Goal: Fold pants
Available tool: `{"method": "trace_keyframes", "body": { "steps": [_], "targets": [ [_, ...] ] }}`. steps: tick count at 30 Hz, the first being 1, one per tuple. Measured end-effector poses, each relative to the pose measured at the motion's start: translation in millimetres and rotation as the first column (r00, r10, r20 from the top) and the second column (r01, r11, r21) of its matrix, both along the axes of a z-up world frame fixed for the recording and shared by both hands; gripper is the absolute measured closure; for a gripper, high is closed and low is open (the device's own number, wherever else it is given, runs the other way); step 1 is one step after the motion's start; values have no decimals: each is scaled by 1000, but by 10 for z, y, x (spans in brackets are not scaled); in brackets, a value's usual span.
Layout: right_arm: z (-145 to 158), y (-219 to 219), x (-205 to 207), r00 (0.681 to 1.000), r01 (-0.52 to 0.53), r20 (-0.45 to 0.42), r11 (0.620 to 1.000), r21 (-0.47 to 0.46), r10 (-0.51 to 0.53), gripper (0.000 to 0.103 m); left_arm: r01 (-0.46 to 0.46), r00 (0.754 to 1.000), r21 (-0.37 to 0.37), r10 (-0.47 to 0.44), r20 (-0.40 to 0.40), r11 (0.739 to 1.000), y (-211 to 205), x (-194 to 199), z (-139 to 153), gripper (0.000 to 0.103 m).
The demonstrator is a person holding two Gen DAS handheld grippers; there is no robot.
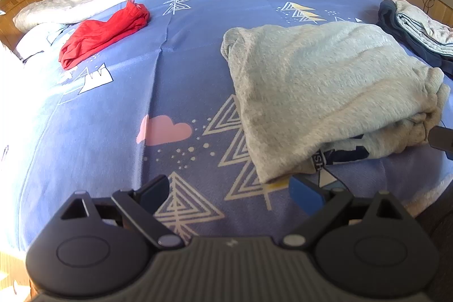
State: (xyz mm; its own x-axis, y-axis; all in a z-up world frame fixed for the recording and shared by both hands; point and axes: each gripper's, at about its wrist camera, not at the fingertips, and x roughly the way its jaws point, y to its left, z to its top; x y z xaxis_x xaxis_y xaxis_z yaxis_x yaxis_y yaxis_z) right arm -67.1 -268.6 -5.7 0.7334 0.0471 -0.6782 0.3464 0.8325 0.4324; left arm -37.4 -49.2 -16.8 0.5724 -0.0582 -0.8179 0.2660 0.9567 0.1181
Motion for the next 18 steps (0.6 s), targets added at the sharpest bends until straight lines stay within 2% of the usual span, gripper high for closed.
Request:
{"method": "trace_keyframes", "body": {
  "steps": [18],
  "targets": [
    [-12, 4, -9, 1000, 4, -1, 1000, 4, -4, 36, 25, 1000, 9, -25, 5, 1000, -10, -18, -1, 9]
  ]
}}
